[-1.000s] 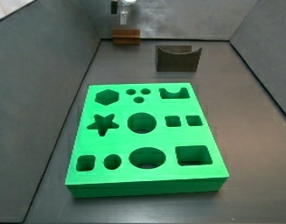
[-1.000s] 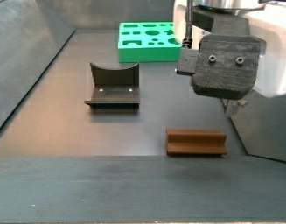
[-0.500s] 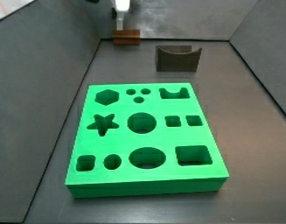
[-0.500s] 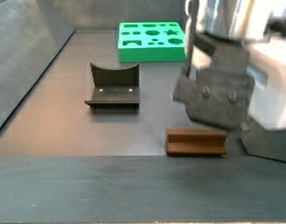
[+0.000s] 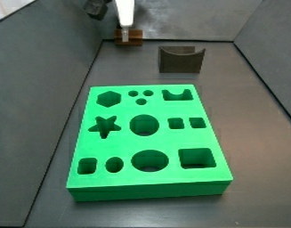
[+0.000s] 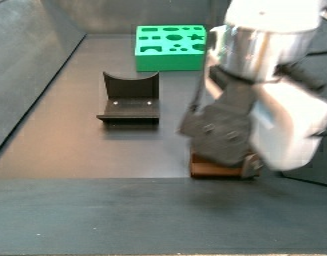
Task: Pick up the star object. Move up. Place the star object on the fixture. Regrasp the star object. Move to above the board. Insert the star object.
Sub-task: Pick up the star object.
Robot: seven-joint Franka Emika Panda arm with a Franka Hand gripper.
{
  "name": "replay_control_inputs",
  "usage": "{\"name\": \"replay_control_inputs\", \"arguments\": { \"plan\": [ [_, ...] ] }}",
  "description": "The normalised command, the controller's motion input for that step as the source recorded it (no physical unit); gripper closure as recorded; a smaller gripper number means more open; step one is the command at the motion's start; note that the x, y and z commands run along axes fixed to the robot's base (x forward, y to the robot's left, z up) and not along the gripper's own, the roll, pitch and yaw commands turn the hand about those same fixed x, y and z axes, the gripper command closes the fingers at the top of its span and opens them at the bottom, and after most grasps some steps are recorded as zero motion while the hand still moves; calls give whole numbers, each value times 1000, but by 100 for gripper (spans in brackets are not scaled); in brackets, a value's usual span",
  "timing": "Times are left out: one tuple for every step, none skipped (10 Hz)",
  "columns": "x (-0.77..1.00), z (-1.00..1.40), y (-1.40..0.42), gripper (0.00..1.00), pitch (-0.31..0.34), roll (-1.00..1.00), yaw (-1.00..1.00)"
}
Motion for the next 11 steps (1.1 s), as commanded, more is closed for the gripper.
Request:
{"name": "replay_control_inputs", "arguments": {
  "plan": [
    [251, -500, 297, 0, -74, -164, -437],
    [17, -440, 314, 0, -37, -141, -263],
    [0, -509, 171, 0, -90, -96, -146],
    [-103, -649, 0, 0, -227, -54, -49],
    [0, -626, -277, 0, -251, 0, 0],
    [0, -623, -391, 0, -244, 0, 0],
    [0, -606, -463, 0, -187, 4, 0],
    [0, -517, -431, 0, -141, 7, 0],
    [0, -477, -394, 0, -124, 26, 40],
    [-46, -494, -323, 0, -119, 43, 91],
    [-137, -437, -166, 0, -123, 0, 40]
  ]
}}
